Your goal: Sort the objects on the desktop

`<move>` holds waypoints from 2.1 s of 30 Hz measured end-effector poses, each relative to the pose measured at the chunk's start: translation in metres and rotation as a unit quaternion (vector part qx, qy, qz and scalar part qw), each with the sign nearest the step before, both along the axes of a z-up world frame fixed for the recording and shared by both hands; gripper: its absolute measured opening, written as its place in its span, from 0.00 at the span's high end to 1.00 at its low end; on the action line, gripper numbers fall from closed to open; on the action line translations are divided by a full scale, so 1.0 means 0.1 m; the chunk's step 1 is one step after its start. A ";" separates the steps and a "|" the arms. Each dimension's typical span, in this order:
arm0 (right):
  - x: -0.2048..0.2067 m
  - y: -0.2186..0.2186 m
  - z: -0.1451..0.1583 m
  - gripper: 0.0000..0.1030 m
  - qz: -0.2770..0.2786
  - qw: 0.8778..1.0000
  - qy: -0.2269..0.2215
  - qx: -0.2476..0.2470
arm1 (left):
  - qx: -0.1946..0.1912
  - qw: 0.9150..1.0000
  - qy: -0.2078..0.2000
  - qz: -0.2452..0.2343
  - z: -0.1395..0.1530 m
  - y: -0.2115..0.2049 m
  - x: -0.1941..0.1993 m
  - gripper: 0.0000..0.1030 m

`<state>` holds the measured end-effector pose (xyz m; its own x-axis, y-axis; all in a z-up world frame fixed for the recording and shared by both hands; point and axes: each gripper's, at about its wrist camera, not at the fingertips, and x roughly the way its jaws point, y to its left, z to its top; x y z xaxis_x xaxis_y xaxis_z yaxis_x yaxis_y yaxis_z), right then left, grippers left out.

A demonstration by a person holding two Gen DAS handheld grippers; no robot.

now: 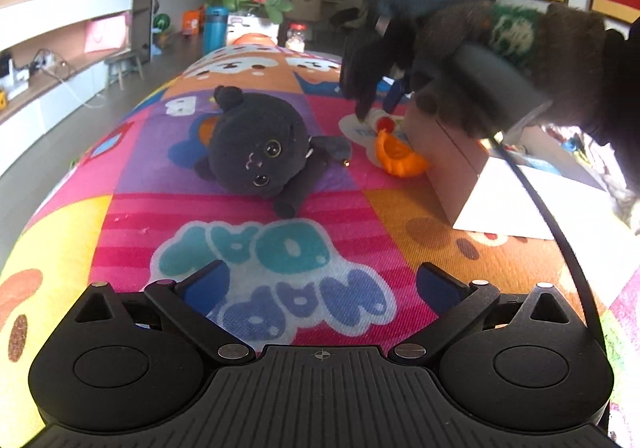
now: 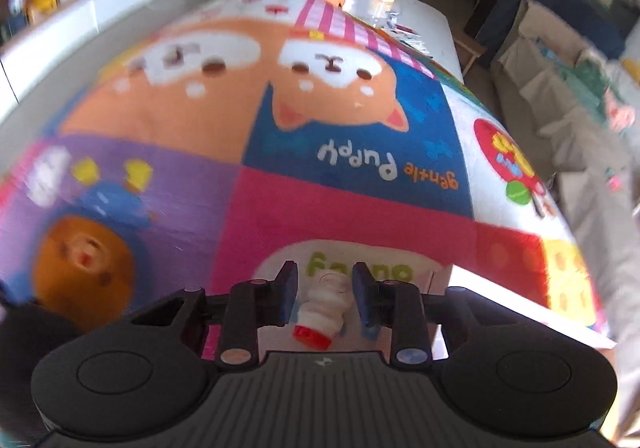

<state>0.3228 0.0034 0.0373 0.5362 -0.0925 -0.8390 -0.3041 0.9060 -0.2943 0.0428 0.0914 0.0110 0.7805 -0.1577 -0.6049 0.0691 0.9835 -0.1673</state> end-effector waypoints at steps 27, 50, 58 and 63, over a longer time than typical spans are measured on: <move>-2.54 -1.27 0.82 0.76 0.123 0.977 -0.030 0.174 | 0.015 1.000 0.001 0.008 0.00 -0.04 -0.01 0.00; -3.28 -2.30 -0.10 0.40 -0.039 0.953 -0.155 0.256 | 0.108 0.994 -0.009 0.020 0.12 -0.22 0.41 0.39; -3.32 -2.36 -0.15 0.31 -0.049 0.948 -0.160 0.272 | 0.105 0.994 0.015 0.017 0.05 -0.24 0.69 0.66; -3.31 -2.34 -0.16 0.30 -0.050 0.948 -0.159 0.271 | 0.111 0.994 -0.003 -0.015 0.11 -0.34 0.47 0.83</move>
<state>-0.0082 -0.2301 0.0215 0.7813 0.2429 -0.5749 -0.1832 0.9698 0.1608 0.0896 0.0576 0.0224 0.7817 -0.0444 -0.6221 0.0999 0.9935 0.0546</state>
